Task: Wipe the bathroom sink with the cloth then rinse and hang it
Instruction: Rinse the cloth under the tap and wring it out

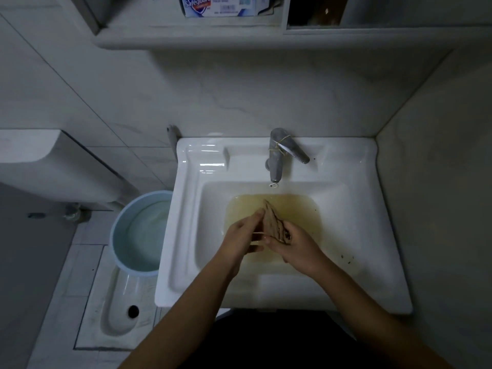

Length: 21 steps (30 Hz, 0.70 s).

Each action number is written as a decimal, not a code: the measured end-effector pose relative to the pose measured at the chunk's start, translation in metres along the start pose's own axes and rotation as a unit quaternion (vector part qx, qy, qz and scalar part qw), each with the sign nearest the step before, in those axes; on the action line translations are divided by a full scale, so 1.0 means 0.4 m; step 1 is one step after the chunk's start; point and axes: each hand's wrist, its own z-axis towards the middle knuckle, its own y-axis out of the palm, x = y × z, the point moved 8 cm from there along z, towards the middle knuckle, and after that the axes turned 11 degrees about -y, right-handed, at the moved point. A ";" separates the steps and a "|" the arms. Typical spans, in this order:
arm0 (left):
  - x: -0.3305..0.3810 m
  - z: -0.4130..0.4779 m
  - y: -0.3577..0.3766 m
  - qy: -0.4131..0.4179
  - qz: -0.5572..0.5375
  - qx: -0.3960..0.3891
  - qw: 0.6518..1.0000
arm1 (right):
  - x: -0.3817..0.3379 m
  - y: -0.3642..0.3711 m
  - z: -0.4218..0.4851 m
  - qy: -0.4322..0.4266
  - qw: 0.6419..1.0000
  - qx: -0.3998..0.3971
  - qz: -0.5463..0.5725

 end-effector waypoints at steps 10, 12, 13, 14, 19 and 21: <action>0.029 -0.021 -0.009 0.086 -0.057 0.019 0.994 | -0.022 -0.019 -0.033 0.001 0.999 0.030 -0.035; 0.027 -0.022 -0.004 0.077 -0.082 -0.005 0.994 | -0.018 -0.008 -0.036 0.004 0.999 0.029 -0.040; 0.026 -0.025 -0.003 0.077 -0.088 -0.016 0.993 | -0.020 -0.001 -0.038 0.006 0.999 0.031 -0.040; 0.026 -0.029 -0.006 0.083 -0.086 -0.019 0.993 | -0.023 0.008 -0.040 0.005 0.999 0.032 -0.035; 0.020 -0.020 -0.091 0.094 -0.111 0.026 0.989 | -0.028 0.028 -0.038 0.017 0.999 0.034 -0.003; 0.017 -0.012 -0.126 0.080 -0.127 0.025 0.988 | -0.020 0.012 -0.034 0.027 0.998 0.064 -0.005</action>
